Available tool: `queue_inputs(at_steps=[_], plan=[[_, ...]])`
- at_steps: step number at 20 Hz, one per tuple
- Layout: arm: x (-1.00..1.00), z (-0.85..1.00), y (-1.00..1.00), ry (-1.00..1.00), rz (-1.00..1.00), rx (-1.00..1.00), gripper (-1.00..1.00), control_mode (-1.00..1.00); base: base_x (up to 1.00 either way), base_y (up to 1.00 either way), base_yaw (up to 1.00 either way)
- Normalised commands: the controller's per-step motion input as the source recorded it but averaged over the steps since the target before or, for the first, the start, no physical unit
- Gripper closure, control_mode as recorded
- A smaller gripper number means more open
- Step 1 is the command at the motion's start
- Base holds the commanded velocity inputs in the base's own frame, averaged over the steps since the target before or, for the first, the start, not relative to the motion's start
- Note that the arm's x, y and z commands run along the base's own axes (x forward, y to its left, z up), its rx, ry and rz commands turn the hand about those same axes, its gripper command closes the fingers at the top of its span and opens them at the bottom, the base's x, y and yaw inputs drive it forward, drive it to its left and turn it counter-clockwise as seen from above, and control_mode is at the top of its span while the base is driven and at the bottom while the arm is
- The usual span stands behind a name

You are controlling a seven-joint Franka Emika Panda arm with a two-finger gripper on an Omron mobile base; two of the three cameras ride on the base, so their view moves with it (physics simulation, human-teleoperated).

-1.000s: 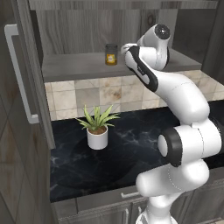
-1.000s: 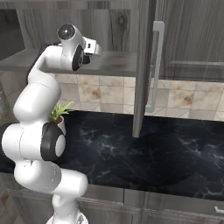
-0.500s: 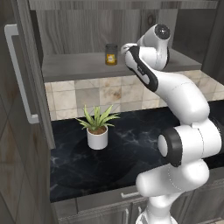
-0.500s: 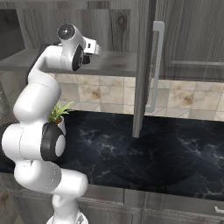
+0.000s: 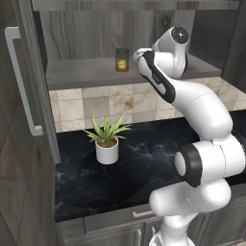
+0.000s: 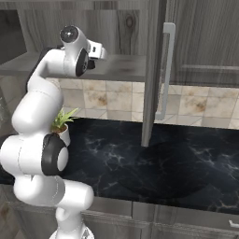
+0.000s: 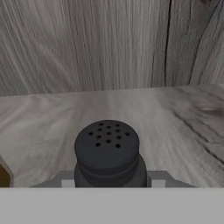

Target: Collect the turmeric, ketchup, and shaker from the cabinet and place them next to the stove.

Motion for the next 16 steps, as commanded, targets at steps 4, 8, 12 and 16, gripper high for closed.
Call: queue_inputs(at_steps=[4, 8, 12, 16], plan=[[-0.51, -0.10, 0.00, 0.00, 0.00, 0.00, 1.00, -1.00, 0.00, 0.00, 0.00], [-0.78, -0.05, 0.00, -0.03, 0.00, 0.00, 1.00, -1.00, 0.00, 0.00, 0.00], [-0.99, 0.00, 0.00, -0.04, 0.00, 0.00, 1.00, -1.00, 0.00, 0.00, 0.00], [-0.89, 0.08, 0.00, 0.00, 0.01, 0.00, 1.00, -1.00, 0.00, 0.00, 0.00]])
